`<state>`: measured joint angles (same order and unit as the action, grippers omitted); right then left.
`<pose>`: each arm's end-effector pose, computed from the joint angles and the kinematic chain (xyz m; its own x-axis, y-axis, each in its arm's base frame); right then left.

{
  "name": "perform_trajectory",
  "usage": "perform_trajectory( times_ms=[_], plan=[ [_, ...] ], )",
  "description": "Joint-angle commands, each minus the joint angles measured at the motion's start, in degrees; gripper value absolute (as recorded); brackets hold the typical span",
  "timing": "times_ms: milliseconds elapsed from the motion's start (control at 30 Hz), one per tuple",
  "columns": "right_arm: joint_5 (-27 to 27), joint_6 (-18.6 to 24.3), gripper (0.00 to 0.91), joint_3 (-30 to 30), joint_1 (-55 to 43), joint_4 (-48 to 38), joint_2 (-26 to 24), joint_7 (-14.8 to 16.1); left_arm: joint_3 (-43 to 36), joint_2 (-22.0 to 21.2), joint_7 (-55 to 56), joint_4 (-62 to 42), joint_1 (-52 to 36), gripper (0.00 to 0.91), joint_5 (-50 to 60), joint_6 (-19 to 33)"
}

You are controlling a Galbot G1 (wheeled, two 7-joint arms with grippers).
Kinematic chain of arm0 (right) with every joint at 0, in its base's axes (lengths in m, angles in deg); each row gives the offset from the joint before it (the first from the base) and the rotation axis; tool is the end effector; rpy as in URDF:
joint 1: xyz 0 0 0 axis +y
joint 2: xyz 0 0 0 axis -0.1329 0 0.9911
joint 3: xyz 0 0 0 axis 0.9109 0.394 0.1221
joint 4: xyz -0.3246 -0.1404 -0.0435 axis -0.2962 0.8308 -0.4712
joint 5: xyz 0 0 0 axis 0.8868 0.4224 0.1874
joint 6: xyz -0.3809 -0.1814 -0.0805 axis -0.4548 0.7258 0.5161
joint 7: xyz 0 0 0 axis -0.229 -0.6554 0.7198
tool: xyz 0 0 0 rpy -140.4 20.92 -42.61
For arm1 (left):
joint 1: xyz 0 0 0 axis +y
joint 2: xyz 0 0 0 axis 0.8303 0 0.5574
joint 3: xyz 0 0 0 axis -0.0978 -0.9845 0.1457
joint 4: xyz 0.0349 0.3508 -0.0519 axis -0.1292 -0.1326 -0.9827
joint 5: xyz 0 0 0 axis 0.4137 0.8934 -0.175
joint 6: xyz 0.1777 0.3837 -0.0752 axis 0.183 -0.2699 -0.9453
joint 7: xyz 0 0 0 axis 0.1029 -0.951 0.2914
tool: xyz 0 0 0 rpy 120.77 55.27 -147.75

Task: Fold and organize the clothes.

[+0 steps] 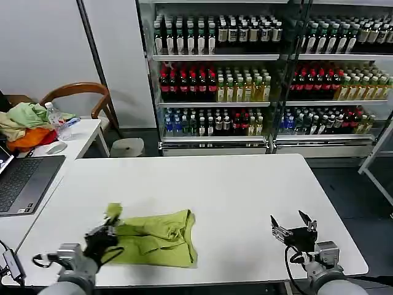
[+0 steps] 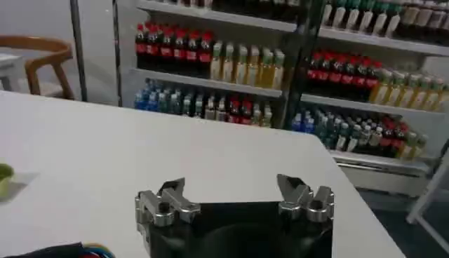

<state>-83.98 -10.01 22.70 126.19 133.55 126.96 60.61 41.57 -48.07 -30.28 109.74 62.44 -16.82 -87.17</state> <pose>0.2604 -0.0553 -0.2167 -0.9312 -0.0213 0.3639 -0.0806 0.9856 -0.1487 0.2596 0.0494 -0.2238 -0.9144 0.0221 0.4041 0.0205 0.9998 -0.0083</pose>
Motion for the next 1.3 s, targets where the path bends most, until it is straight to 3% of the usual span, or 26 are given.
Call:
perform_trajectory(
  times_ms=[33, 333, 700, 733, 767, 967, 1133, 1300],
  plan=[
    [0.84, 0.00, 0.907, -1.32, 1.89, 0.62, 0.22, -0.06, -16.14, -5.19, -2.72, -1.32, -4.85, 0.050, 6.75, 3.02],
    [0.81, -0.03, 0.907, -2.50, 2.89, 0.96, 0.10, -0.12, -20.24, -6.15, -3.25, -8.96, -10.90, 0.050, 8.88, 3.17],
    [0.97, -0.03, 0.907, -2.08, 2.58, 0.57, 0.32, -0.06, -22.14, -6.90, -3.26, -10.73, -13.77, 0.060, 9.07, 2.87],
    [1.00, -0.03, 0.907, -2.08, 2.59, 0.63, 0.30, -0.05, -22.20, -7.04, -3.42, -10.90, -13.90, 0.363, 9.09, 2.83],
    [0.99, -0.04, 0.907, -2.10, 2.60, 0.65, 0.27, -0.03, -22.25, -7.08, -3.37, -10.88, -13.86, 0.907, 9.28, 2.74],
    [0.99, -0.02, 0.907, -1.94, 2.44, 0.63, 0.31, 0.06, -22.95, -7.89, -5.70, -12.15, -13.25, 0.907, 11.40, 4.75],
    [0.88, 0.07, 0.907, -1.96, 2.51, 0.40, -0.11, 0.12, -23.95, -8.60, -8.23, -9.33, -11.51, 0.907, 11.29, 12.33],
    [0.71, 0.15, 0.907, -2.13, 2.45, 0.89, -0.25, 0.22, -20.78, -8.01, -8.26, -5.01, -10.86, 0.907, 9.42, 15.30]
  ],
)
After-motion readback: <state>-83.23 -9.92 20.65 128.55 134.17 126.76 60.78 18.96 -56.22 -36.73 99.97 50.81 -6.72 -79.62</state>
